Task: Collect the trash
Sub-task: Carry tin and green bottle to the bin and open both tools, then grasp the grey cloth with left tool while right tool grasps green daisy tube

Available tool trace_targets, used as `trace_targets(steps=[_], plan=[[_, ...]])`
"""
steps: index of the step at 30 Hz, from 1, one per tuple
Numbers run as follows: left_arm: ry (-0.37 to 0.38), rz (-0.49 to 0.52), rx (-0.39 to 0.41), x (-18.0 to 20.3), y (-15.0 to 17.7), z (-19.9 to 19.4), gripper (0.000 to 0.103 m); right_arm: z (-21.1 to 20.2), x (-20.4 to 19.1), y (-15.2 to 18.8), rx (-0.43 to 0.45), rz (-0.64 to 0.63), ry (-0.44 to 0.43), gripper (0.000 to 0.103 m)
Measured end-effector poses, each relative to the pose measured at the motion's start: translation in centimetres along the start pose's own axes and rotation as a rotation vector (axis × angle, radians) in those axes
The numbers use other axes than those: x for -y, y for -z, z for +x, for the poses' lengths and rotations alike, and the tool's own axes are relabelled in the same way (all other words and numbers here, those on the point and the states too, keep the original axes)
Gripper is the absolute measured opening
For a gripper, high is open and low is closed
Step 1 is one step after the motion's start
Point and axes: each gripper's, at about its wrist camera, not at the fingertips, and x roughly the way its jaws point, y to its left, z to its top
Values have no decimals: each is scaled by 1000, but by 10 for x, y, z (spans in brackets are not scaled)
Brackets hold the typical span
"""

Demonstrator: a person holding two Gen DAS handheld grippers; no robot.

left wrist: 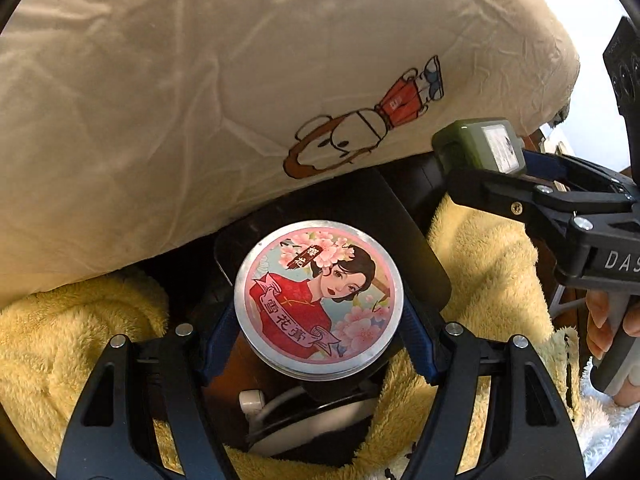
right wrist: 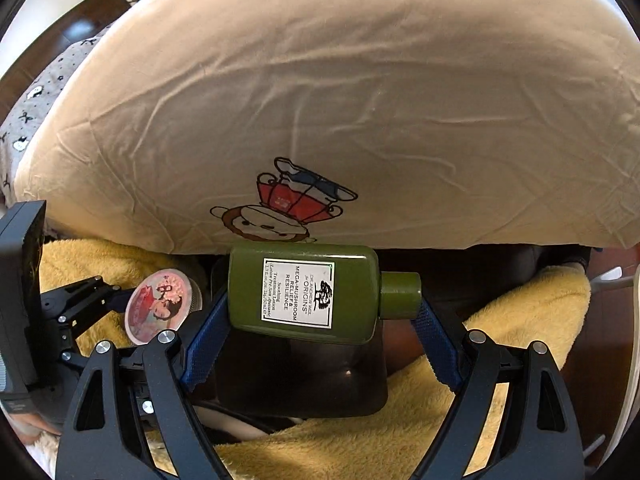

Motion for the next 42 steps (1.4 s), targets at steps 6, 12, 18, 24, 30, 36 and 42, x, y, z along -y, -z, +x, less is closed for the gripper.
trace_targets(steps=[6,12,18,24,30,36,42], plan=[[-16,-12,11,-3,-2,-2,82,-10,4,-7,40,16,30,94],[-49,-20,70,-7,-4,-23,84,-26,12,-19,96,17,59,94],[-84,-11,196,-9,-21,-77,86,-62,20,-40,216,-1,107,94],[-130,-15,321,-11,-38,-120,87,-97,27,-69,342,-22,153,94],[-175,-51,381,-32,-70,-142,87,-112,33,-107,405,-46,192,94],[-215,-79,424,-61,-109,-154,87,-108,42,-152,434,-47,224,93],[-232,-114,454,-79,-155,-160,87,-94,45,-195,445,-101,262,79]])
